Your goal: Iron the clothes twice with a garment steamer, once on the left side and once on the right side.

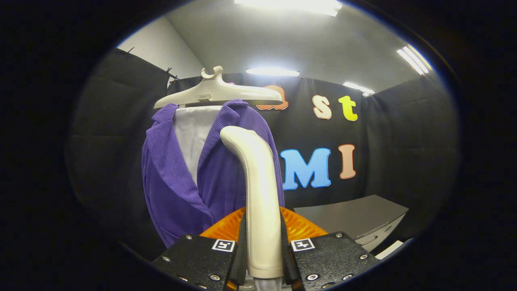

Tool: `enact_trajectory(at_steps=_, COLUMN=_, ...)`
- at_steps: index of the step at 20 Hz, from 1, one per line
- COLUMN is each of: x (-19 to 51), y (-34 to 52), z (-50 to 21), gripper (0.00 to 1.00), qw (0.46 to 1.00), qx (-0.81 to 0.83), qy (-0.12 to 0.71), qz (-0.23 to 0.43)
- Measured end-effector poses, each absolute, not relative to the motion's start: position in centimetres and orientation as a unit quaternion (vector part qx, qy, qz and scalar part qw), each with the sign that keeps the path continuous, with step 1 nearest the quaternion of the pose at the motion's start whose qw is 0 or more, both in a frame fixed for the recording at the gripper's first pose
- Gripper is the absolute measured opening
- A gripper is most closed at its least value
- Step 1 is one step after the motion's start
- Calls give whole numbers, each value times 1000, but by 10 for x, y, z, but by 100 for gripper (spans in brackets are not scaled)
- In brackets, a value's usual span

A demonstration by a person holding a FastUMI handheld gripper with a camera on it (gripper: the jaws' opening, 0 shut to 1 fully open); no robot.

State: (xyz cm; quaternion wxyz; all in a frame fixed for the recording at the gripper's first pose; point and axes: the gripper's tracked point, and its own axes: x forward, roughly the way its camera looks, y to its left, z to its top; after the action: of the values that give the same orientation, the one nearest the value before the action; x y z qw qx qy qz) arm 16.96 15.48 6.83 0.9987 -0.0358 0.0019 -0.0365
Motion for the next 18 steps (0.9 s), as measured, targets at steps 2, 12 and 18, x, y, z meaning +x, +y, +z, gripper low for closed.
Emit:
enact_trajectory(at_steps=2, x=168, y=154, z=57, gripper=36, qw=998, qx=-39, qy=11, qz=-38)
enact_trajectory(at_steps=12, x=158, y=143, z=2, gripper=36, qw=995, qx=-51, qy=65, qz=-47)
enact_trajectory(at_steps=18, x=149, y=137, z=-36, gripper=36, qw=992, qx=-60, qy=103, qz=-47)
